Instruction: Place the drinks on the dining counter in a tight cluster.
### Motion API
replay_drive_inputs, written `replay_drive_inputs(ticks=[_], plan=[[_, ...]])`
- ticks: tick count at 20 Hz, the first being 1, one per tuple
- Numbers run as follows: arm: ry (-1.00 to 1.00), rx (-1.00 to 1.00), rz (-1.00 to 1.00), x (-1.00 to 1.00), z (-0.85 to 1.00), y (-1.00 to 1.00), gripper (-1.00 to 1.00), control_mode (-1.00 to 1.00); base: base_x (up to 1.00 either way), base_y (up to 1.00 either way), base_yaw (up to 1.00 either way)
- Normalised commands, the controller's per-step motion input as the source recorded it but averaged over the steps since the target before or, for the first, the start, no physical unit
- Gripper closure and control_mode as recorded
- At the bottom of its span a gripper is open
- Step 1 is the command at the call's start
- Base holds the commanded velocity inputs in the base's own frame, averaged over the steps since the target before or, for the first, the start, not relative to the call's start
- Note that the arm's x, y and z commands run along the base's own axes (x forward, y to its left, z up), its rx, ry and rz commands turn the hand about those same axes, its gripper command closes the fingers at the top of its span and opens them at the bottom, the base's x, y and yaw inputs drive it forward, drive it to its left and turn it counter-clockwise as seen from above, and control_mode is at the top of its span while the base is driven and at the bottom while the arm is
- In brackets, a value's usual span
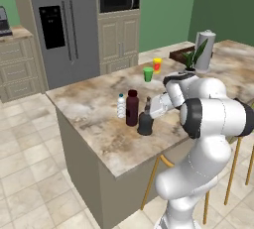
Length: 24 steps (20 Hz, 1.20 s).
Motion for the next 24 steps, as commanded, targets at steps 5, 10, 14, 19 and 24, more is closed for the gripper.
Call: replay_drive_inputs(ticks=[5,10,14,19,24], plan=[[0.0,0.0,0.0,0.0,0.0,0.0,1.0,-1.0,0.0,0.0,0.0],[0.0,0.0,0.0,0.0,-0.03,0.02,1.0,-1.0,0.0,0.0,0.0],[0.0,0.0,0.0,0.02,-0.01,0.08,1.0,-1.0,0.0,0.0,0.0],[0.0,0.0,0.0,0.17,0.0,0.1,1.0,-1.0,0.0,0.0,0.0],[0.0,0.0,0.0,0.25,0.0,0.05,1.0,-1.0,0.0,0.0,0.0]])
